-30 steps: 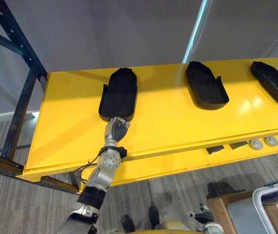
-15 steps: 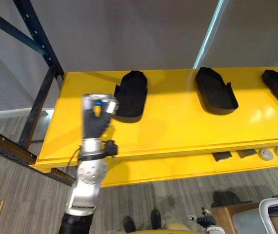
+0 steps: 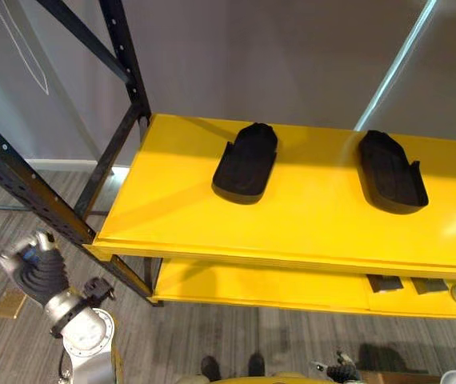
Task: Walk over and take plastic housings, then place them on the shelf
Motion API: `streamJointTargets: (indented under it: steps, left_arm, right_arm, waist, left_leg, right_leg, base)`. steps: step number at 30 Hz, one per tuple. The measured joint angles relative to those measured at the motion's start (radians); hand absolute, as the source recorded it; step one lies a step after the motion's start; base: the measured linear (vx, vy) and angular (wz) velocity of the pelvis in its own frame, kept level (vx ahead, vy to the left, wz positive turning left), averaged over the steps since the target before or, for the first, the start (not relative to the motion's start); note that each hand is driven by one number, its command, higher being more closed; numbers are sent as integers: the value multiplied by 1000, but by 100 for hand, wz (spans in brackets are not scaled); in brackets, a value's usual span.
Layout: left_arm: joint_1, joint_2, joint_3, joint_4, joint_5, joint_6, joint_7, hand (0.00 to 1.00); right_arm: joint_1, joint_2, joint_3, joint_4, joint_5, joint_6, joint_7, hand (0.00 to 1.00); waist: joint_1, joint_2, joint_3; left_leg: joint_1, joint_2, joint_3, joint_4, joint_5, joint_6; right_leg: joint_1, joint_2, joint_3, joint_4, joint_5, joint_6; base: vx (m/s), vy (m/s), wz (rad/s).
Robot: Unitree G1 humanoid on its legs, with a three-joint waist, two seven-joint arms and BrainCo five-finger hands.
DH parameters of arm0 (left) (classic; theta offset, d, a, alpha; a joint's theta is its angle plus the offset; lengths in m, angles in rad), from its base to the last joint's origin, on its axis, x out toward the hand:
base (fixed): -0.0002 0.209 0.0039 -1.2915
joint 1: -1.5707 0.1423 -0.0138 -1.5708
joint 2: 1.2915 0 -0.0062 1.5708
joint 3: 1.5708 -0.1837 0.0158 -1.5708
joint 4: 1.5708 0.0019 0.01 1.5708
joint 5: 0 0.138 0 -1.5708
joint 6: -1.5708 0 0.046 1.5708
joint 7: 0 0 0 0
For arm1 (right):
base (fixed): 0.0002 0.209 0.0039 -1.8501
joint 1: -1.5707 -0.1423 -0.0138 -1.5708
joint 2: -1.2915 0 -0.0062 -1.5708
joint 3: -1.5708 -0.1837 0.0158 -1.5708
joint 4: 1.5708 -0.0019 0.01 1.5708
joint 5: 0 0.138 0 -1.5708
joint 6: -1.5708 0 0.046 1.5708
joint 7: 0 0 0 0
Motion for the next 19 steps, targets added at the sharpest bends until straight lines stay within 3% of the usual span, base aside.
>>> streamJointTargets:
  steps: [6,10,13,19]
  left_arm:
    - [-18,1,-51,347,0,52,-120,0]
    - [-37,-1,-64,517,8,55,-142,0]
    - [-42,-3,-87,604,10,57,-143,0]
    - [-65,-1,-112,686,29,57,-145,0]
  right_arm:
    - [3,49,2,-26,0,20,14,0]
    - [3,50,-15,-15,0,21,14,0]
    - [-3,41,-41,3,-1,21,11,0]
    - [-44,33,-62,65,-1,21,-5,0]
  waist:
    - [9,3,-10]
    - [16,4,-11]
    - [15,19,-22]
    - [11,29,-21]
  left_leg:
    - [18,2,5,7,-14,-7]
    - [30,-18,10,-17,-7,-8]
    - [61,-31,18,-57,21,-3]
    - [89,-46,21,-122,58,-11]
  right_leg:
    - [-5,-3,-1,51,-35,7]
    - [-5,-16,1,51,-60,7]
    - [-4,-19,3,49,-65,9]
    - [-4,-18,6,39,-66,10]
  base:
    - [46,6,0]
    - [33,7,-4]
    - [61,5,-6]
    - [12,1,-1]
